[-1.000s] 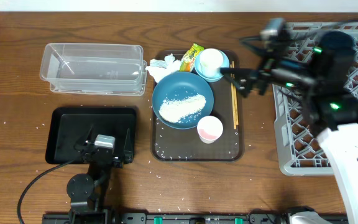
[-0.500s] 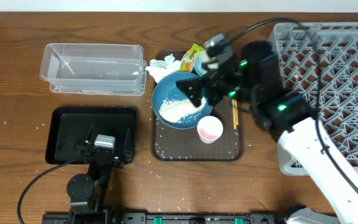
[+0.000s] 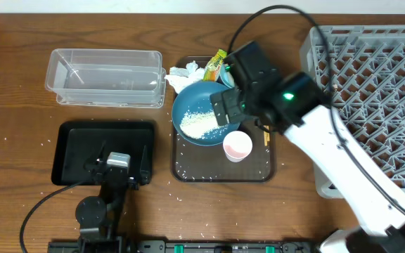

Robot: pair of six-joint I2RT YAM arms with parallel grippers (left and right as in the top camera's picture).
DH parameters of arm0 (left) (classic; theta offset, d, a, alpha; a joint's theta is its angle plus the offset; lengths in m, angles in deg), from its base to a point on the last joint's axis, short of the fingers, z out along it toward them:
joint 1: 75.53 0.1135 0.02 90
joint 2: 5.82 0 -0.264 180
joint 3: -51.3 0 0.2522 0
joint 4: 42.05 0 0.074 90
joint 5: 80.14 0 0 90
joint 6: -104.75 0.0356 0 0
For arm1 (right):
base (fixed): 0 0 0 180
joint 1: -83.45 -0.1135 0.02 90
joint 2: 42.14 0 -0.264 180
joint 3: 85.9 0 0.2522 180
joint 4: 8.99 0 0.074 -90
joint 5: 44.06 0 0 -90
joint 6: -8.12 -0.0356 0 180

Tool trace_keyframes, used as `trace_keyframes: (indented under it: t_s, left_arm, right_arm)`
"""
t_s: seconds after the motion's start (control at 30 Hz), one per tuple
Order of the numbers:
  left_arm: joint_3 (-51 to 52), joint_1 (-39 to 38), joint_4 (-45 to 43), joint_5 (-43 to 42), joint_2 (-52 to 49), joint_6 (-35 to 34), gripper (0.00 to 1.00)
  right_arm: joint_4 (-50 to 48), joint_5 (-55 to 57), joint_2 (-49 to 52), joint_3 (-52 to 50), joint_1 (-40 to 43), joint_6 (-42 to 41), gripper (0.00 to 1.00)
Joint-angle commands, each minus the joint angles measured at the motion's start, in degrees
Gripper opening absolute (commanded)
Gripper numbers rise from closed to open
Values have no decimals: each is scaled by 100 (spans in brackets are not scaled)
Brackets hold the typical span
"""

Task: Sort waste into correct bins and load items into the dishwasher rack
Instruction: 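Lower the right gripper and grasp the pink cup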

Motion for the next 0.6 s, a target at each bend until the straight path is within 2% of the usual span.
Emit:
trace_keyframes:
  t_s: [0.0,0.57]
  left_arm:
    - [157,13,96,-17,26,-28,100]
    - [157,13,96,-17,26,-26,100]
  right_arm:
    - [210,17,374,111,-260,-138,99]
    - [662,-76,1867,109,-774,-138,99]
